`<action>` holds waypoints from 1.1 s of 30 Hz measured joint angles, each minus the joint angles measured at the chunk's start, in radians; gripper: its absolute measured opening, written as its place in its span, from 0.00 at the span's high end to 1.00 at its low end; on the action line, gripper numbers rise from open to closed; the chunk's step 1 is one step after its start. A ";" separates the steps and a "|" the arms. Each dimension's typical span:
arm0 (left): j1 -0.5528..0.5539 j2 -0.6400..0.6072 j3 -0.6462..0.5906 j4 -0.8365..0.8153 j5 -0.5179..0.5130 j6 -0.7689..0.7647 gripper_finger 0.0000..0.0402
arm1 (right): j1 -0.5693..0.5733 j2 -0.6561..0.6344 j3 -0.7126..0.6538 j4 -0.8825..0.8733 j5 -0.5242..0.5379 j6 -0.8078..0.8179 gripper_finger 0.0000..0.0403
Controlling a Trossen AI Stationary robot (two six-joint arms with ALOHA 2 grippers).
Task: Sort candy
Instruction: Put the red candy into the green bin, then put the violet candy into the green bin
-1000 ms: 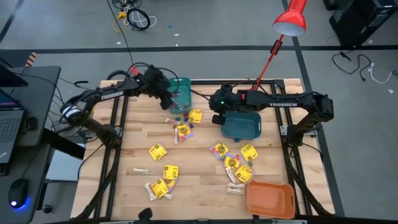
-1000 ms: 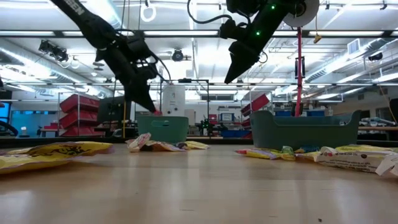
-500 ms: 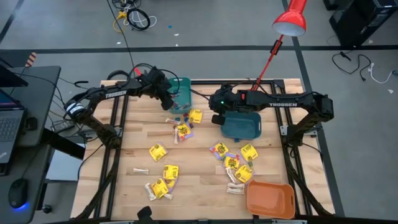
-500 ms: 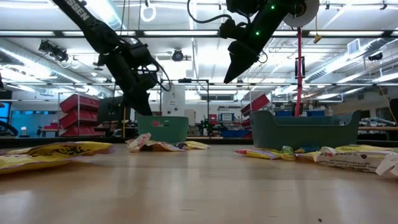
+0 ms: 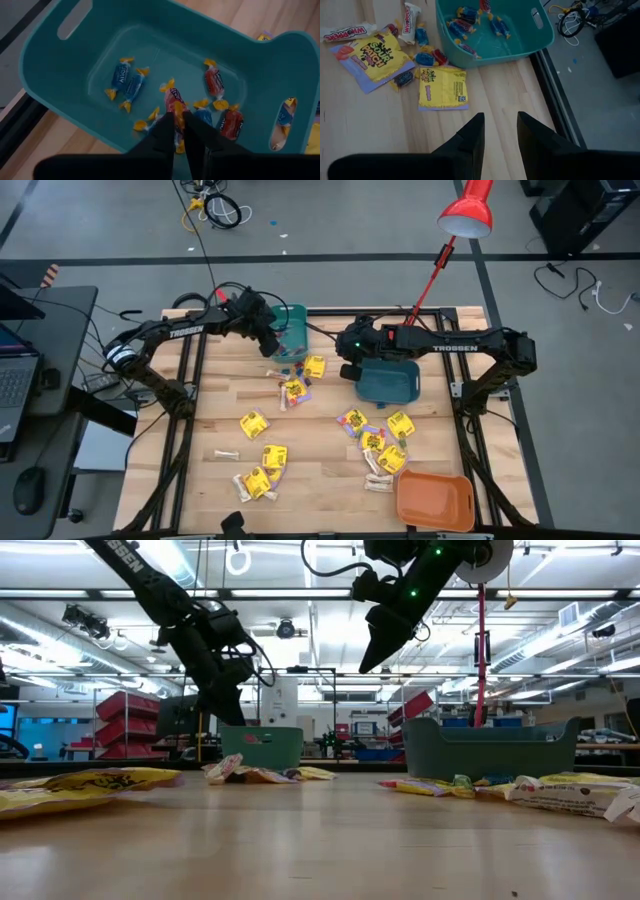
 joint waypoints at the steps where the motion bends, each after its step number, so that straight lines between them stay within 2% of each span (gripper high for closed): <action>1: 0.000 0.000 0.000 0.001 0.000 0.000 0.88 | 0.000 0.000 0.000 0.000 0.000 0.000 0.75; 17: 0.000 0.000 0.000 0.043 0.000 -0.016 0.70 | 0.000 0.000 0.000 0.018 -0.010 0.000 0.75; 29: 0.000 0.000 0.000 0.044 0.009 -0.016 0.68 | 0.001 0.001 0.000 0.020 -0.030 0.000 0.75; 33: 0.000 -0.014 0.015 0.035 0.010 -0.024 0.68 | 0.001 0.001 -0.014 0.080 -0.081 -0.004 0.75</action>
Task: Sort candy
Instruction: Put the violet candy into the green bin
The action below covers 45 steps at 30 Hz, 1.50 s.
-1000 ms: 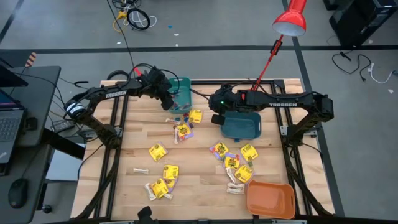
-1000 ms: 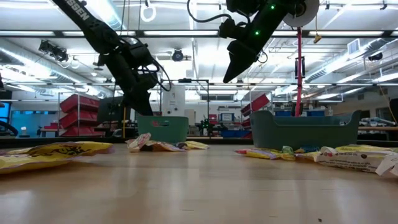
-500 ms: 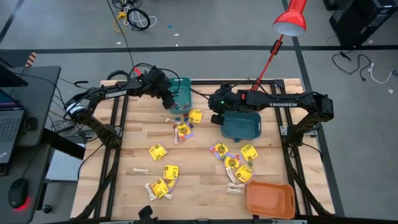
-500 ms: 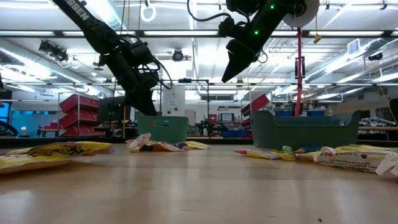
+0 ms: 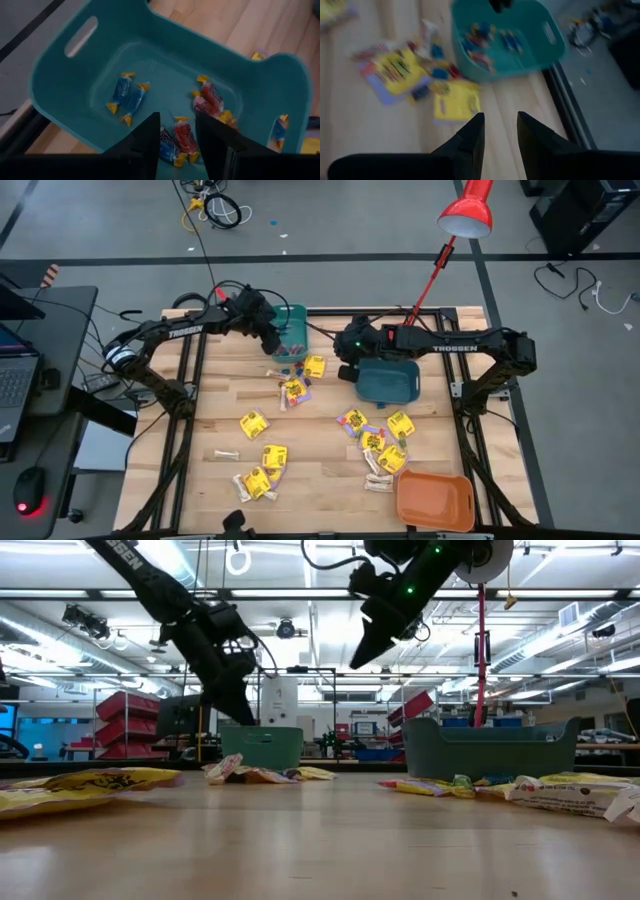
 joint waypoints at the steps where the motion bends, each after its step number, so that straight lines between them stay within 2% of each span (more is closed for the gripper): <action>1: 0.000 -0.011 0.009 -0.001 0.000 -0.001 0.68 | 0.000 0.000 -0.015 0.043 -0.020 -0.005 0.75; 4: -0.003 -0.057 0.036 0.002 0.013 0.003 0.68 | 0.000 0.000 -0.079 0.172 -0.079 -0.030 0.75; 8: -0.009 -0.131 0.047 0.025 0.087 0.022 0.68 | 0.001 0.001 -0.179 0.376 -0.135 -0.031 0.75; 13: -0.046 -0.231 0.047 0.024 0.151 0.056 0.68 | 0.016 0.001 -0.260 0.560 -0.157 -0.030 0.75; 25: -0.165 -0.425 0.043 0.008 0.166 0.083 0.68 | 0.056 0.001 -0.263 0.642 -0.157 -0.023 0.75; 36: -0.166 -0.618 0.043 -0.102 0.150 0.085 0.68 | 0.063 0.001 -0.262 0.736 -0.138 -0.023 0.75; 45: -0.166 -0.697 0.042 -0.149 0.148 0.085 0.68 | 0.068 0.001 -0.262 0.766 -0.137 -0.024 0.75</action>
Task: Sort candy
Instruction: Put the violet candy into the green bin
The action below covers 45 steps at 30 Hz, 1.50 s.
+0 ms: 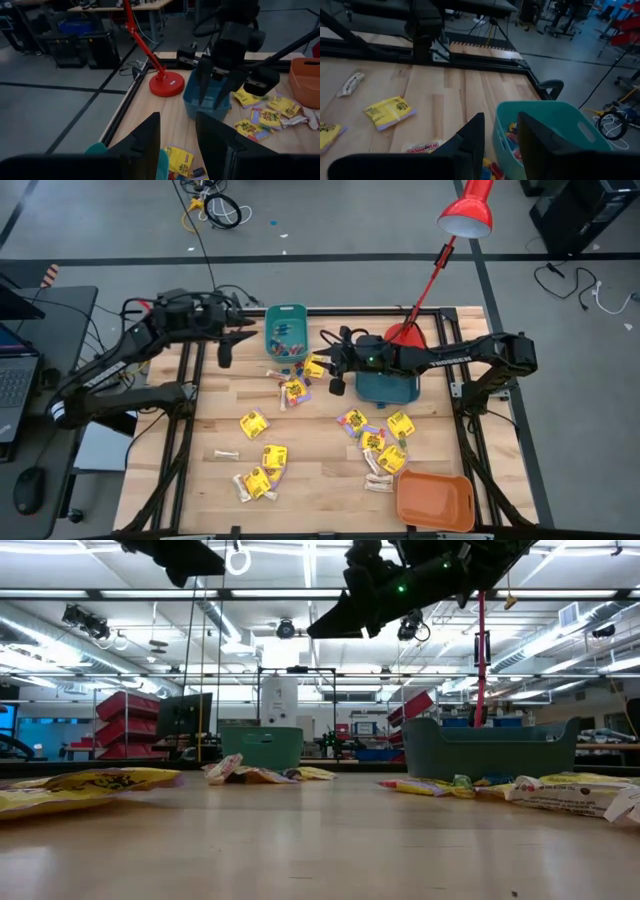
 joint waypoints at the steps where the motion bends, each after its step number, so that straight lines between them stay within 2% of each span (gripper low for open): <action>1: 0.000 -0.003 0.000 0.001 0.000 0.000 0.68 | 0.000 0.000 0.000 0.008 0.000 0.000 0.75; 9: 0.000 -0.004 0.000 0.001 0.000 0.000 0.68 | 0.000 0.000 0.001 0.060 0.000 -0.029 0.75; 14: 0.000 -0.004 0.000 0.000 0.000 0.000 0.68 | -0.001 0.079 0.046 0.087 -0.002 -0.063 0.75; 22: 0.000 -0.004 0.000 -0.036 -0.001 0.006 0.68 | 0.004 0.257 0.279 -0.152 -0.007 -0.089 0.75; 29: 0.000 -0.004 -0.001 -0.100 -0.043 0.029 0.68 | 0.023 0.327 0.413 -0.400 -0.009 -0.043 0.75; 35: 0.000 -0.004 -0.001 -0.111 -0.072 0.030 0.68 | 0.027 0.344 0.426 -0.554 -0.009 0.070 0.75; 38: 0.000 -0.004 -0.001 -0.112 -0.072 0.030 0.68 | 0.027 0.361 0.423 -0.597 -0.009 0.065 0.75; 45: 0.000 -0.003 -0.001 -0.146 -0.076 0.043 0.68 | 0.027 0.399 0.379 -0.555 0.010 0.077 0.75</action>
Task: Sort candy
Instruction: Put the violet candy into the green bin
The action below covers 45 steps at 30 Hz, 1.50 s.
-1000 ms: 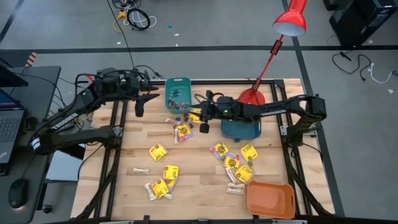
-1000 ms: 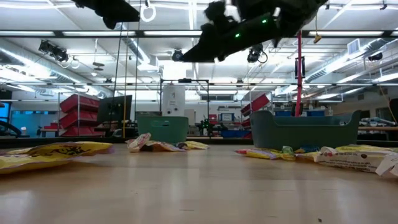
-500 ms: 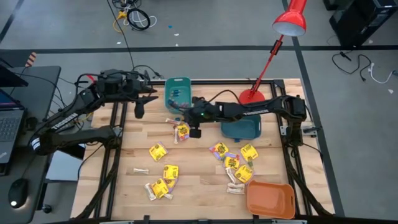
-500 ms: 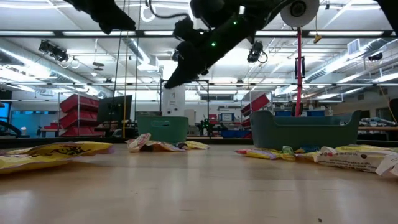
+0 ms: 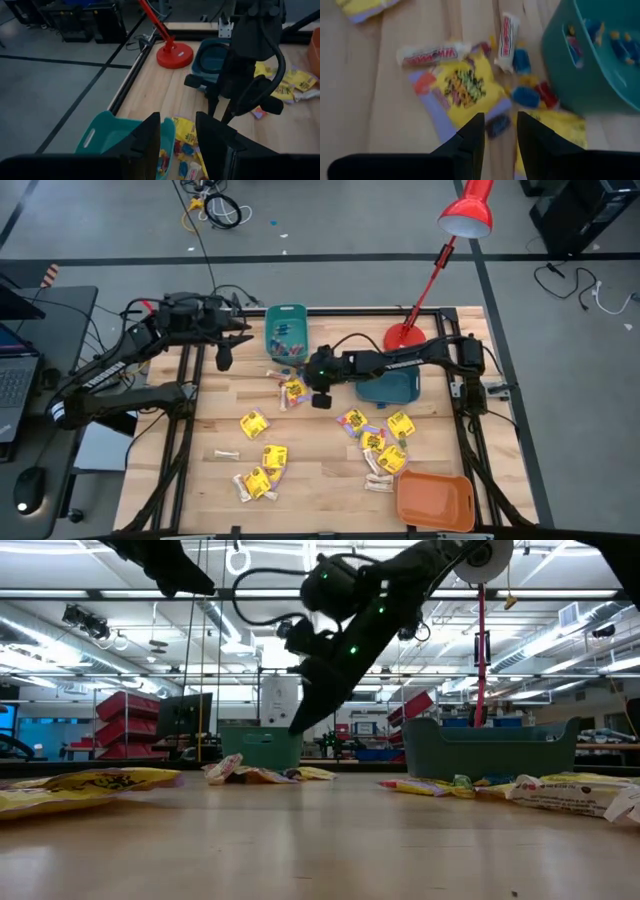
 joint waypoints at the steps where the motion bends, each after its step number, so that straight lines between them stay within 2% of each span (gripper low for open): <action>1: 0.000 0.000 0.000 -0.007 -0.004 0.006 0.68 | 0.000 0.009 0.000 0.000 0.004 0.003 0.75; 17: 0.000 0.000 0.000 -0.013 -0.017 0.006 0.68 | -0.001 0.108 -0.001 0.058 0.028 0.078 0.63; 24: 0.000 0.001 -0.033 0.014 -0.017 0.006 0.68 | -0.003 0.142 0.000 0.071 0.028 0.104 0.61; 31: 0.002 0.002 -0.114 0.080 -0.035 0.003 0.68 | -0.004 0.141 0.000 0.053 0.027 0.100 0.66; 37: 0.002 0.002 -0.156 0.125 -0.099 0.002 0.68 | -0.003 0.140 0.001 0.037 0.021 0.082 0.76; 42: 0.002 0.002 -0.160 0.130 -0.110 0.003 0.68 | -0.003 0.140 0.001 0.033 0.017 0.065 0.85; 45: 0.002 0.002 -0.160 0.130 -0.111 0.003 0.68 | -0.003 0.139 0.001 0.032 0.016 0.062 0.87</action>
